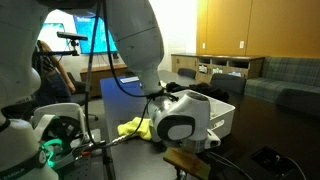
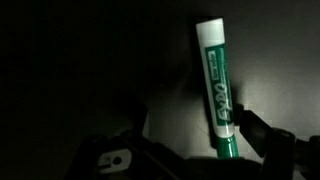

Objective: The white towel should go in the basket first, followed by the marker in the cup, then the yellow towel in the basket, and the black tape in the cup.

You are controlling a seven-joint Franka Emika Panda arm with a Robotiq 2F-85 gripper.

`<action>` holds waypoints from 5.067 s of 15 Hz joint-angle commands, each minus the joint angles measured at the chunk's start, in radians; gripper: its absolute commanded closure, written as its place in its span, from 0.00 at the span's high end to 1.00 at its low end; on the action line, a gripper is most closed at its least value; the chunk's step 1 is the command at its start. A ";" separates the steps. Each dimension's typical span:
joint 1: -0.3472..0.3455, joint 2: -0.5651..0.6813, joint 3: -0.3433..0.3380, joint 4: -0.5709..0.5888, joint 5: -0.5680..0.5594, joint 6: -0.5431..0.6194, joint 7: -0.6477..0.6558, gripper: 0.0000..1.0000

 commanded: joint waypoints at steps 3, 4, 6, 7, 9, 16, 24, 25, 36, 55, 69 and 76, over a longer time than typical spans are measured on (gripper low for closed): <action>0.025 -0.018 -0.026 0.003 0.009 -0.032 -0.011 0.55; 0.032 -0.021 -0.034 0.004 0.005 -0.035 -0.008 0.47; 0.046 -0.028 -0.042 0.009 0.003 -0.053 -0.003 0.31; 0.051 -0.033 -0.048 0.008 0.000 -0.058 -0.005 0.23; 0.067 -0.036 -0.062 0.010 -0.004 -0.060 0.001 0.08; 0.095 -0.069 -0.081 0.008 -0.011 -0.116 -0.004 0.09; 0.241 -0.289 -0.194 -0.021 -0.144 -0.351 0.116 0.08; 0.256 -0.316 -0.200 -0.013 -0.170 -0.386 0.133 0.08; 0.346 -0.479 -0.122 0.010 -0.228 -0.390 0.179 0.08; 0.420 -0.453 -0.079 -0.261 -0.313 0.222 0.281 0.08; 0.082 -0.220 0.296 -0.326 -0.380 0.667 0.294 0.09; -0.035 -0.187 0.356 -0.367 -0.379 0.750 0.313 0.09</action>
